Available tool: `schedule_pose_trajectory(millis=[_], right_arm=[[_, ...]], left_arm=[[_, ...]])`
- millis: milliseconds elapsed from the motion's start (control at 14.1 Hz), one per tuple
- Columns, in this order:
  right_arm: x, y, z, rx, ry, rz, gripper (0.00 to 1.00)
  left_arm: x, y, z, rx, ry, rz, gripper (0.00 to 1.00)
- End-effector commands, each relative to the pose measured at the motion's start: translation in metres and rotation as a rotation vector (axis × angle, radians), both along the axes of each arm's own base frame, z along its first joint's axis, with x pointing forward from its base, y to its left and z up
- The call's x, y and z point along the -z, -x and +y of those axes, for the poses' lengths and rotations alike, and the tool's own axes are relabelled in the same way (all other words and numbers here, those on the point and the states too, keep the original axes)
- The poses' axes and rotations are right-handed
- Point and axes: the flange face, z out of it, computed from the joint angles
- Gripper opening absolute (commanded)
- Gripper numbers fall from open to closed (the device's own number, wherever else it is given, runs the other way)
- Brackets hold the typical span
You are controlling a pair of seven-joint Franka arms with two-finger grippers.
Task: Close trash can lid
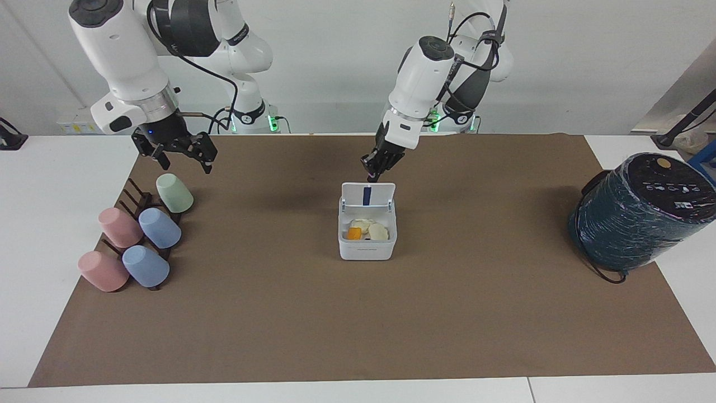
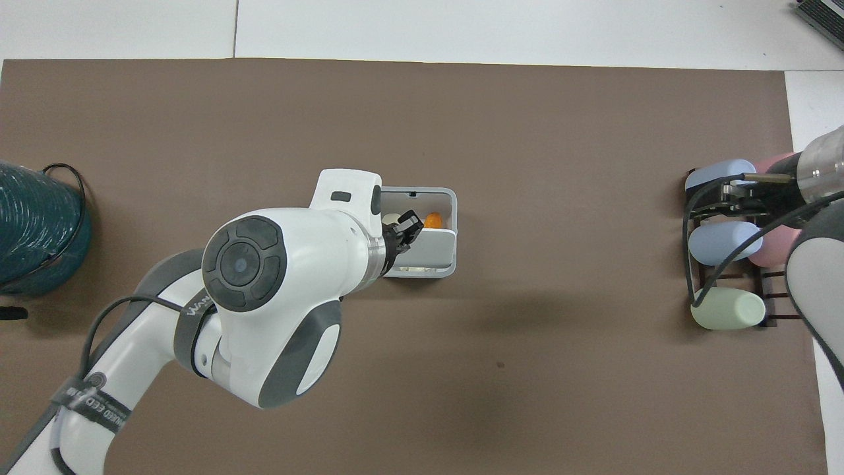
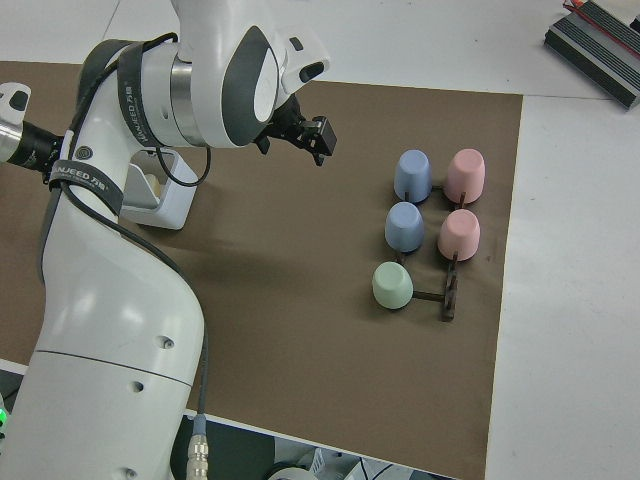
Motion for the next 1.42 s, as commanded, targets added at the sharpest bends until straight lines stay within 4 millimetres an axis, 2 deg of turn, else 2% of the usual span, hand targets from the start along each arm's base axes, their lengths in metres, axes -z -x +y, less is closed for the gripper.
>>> schedule_pose_trajectory(millis=[0, 213, 426, 781, 1065, 1206, 1277, 1348], right_arm=[[0.000, 0.003, -0.003, -0.007, 0.004, 0.005, 1.00], [0.000, 0.003, -0.003, -0.008, 0.004, 0.005, 1.00], [0.000, 0.003, -0.002, -0.010, 0.004, 0.005, 1.00], [0.000, 0.003, -0.002, -0.010, 0.004, 0.005, 1.00], [0.000, 0.003, -0.003, -0.008, 0.004, 0.005, 1.00], [0.000, 0.003, -0.002, -0.010, 0.004, 0.005, 1.00], [0.000, 0.003, -0.003, -0.007, 0.004, 0.005, 1.00], [0.000, 0.003, -0.003, -0.008, 0.004, 0.006, 1.00]], left_arm=[[0.013, -0.007, -0.002, -0.041, 0.032, -0.023, 0.00], [0.027, -0.025, 0.004, -0.075, 0.047, -0.065, 0.00], [0.062, -0.034, -0.006, -0.076, 0.034, -0.062, 0.00], [0.070, -0.044, -0.005, -0.086, 0.043, -0.093, 0.00], [0.105, -0.052, -0.015, -0.082, 0.023, -0.091, 0.00], [0.114, -0.053, -0.015, -0.081, 0.017, -0.090, 0.00], [0.115, -0.053, -0.014, -0.079, 0.010, -0.080, 0.00], [0.107, -0.056, -0.016, -0.072, 0.003, -0.071, 0.00]])
